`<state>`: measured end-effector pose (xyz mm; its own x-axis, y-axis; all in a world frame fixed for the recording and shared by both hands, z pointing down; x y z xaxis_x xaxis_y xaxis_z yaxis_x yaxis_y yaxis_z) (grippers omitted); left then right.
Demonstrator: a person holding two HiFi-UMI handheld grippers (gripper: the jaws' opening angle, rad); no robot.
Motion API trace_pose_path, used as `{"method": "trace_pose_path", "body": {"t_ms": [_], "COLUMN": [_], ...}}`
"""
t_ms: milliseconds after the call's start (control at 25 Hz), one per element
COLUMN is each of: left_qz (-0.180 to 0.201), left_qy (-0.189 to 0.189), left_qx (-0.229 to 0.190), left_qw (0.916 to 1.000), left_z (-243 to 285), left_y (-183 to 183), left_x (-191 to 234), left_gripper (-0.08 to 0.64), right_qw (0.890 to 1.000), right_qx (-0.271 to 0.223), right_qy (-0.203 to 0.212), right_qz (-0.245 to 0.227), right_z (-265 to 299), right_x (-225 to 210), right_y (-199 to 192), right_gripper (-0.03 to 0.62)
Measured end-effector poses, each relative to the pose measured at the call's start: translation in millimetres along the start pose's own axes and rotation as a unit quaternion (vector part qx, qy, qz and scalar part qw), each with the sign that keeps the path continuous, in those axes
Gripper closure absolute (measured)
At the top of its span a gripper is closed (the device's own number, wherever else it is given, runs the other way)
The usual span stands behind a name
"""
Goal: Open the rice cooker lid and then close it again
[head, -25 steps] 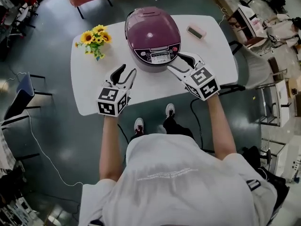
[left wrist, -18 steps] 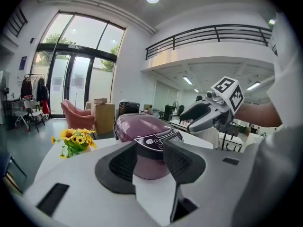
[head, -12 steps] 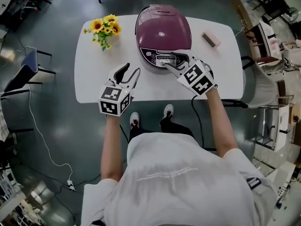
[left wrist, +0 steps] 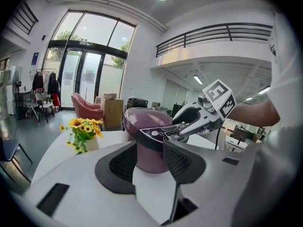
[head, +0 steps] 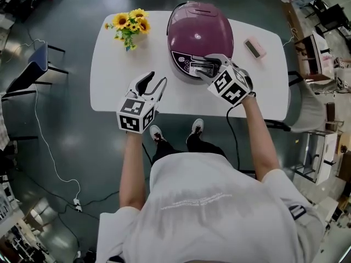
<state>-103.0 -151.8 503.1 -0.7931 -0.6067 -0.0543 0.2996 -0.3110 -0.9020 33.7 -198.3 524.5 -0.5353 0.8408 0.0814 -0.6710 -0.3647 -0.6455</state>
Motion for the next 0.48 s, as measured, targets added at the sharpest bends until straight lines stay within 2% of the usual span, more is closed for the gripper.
{"method": "trace_pose_path", "body": {"t_ms": [480], "left_qz": [-0.008], "left_qy": [-0.010], "left_qx": [0.006], "left_qw": [0.9999], "left_z": [-0.5], "left_y": [-12.1], "left_x": [2.9], "left_gripper": [0.373], "right_qw": [1.000], "right_qx": [0.006], "right_qy": [0.001], "right_qz": [-0.006], "right_z": [9.1], "right_x": [0.9], "right_y": [-2.5], "right_gripper": [0.387]}}
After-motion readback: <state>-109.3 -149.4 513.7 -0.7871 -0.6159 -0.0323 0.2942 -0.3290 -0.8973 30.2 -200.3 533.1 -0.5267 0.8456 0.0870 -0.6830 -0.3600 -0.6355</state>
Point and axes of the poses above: the fingertips, and each gripper's own axes: z forward along the fingers, x to its left, y out of its top, the point moved 1 cm from there along -z, backward along the fingers, and after that the axes turned 15 degrees about z, right-handed, at the moved point
